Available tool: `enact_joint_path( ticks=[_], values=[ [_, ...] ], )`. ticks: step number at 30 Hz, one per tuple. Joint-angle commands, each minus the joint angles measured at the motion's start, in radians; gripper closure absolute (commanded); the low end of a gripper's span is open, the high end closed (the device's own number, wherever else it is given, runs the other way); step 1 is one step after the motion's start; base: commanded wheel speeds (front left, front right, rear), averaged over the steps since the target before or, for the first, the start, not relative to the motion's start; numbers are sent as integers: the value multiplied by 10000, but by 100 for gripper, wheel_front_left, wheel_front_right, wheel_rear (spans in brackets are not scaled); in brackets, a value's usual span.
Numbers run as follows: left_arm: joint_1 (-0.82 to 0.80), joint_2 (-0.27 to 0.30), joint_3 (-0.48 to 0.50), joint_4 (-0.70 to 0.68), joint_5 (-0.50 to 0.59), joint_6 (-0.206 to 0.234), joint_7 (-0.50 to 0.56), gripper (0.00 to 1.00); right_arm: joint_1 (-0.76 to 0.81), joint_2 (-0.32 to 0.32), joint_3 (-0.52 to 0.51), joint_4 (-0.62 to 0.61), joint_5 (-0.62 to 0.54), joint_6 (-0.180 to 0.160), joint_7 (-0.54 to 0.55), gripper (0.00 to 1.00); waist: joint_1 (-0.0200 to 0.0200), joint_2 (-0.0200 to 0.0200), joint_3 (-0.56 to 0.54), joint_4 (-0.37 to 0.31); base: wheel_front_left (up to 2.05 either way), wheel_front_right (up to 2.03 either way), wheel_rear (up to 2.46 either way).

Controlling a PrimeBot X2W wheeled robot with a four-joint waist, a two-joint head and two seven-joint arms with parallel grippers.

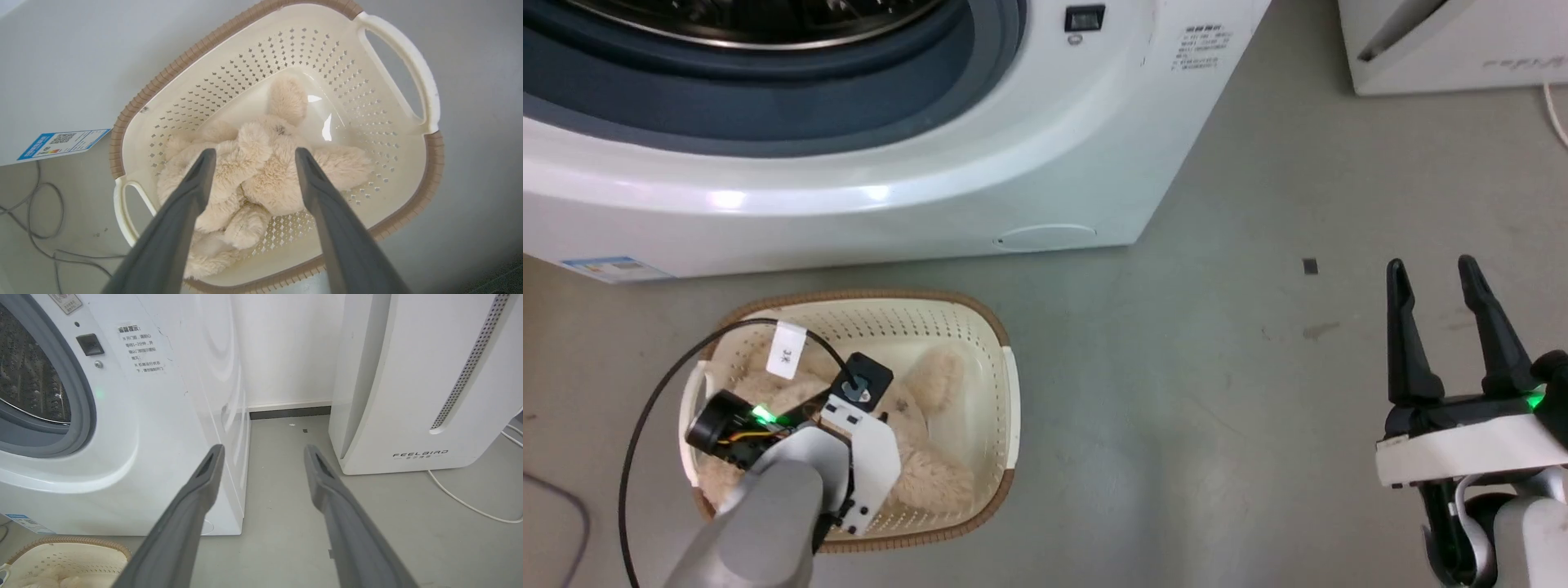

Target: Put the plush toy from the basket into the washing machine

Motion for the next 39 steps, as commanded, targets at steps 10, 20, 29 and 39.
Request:
enact_joint_path(
  ticks=[10,20,29,39],
  values=[
    [-1400,678,-778,1218,-2,-130,372,0,-688,-3,-134,-270,287,-7,-297,0,0,0,1420,-119,0,0,0],
    [-2548,1117,-1441,2247,-62,-228,187,0,-1165,-4,-226,-433,396,-8,-505,0,0,0,2586,-200,0,0,0],
    [-3256,1409,-2025,3170,-188,-281,-211,0,-1504,-4,-188,-491,613,-8,-692,0,0,0,3422,-404,0,0,0],
    [-3946,1475,-2681,4199,-394,-322,-68,100,-1809,-4,-181,-381,861,-9,-900,0,0,0,3919,-590,0,0,0]
  ],
)
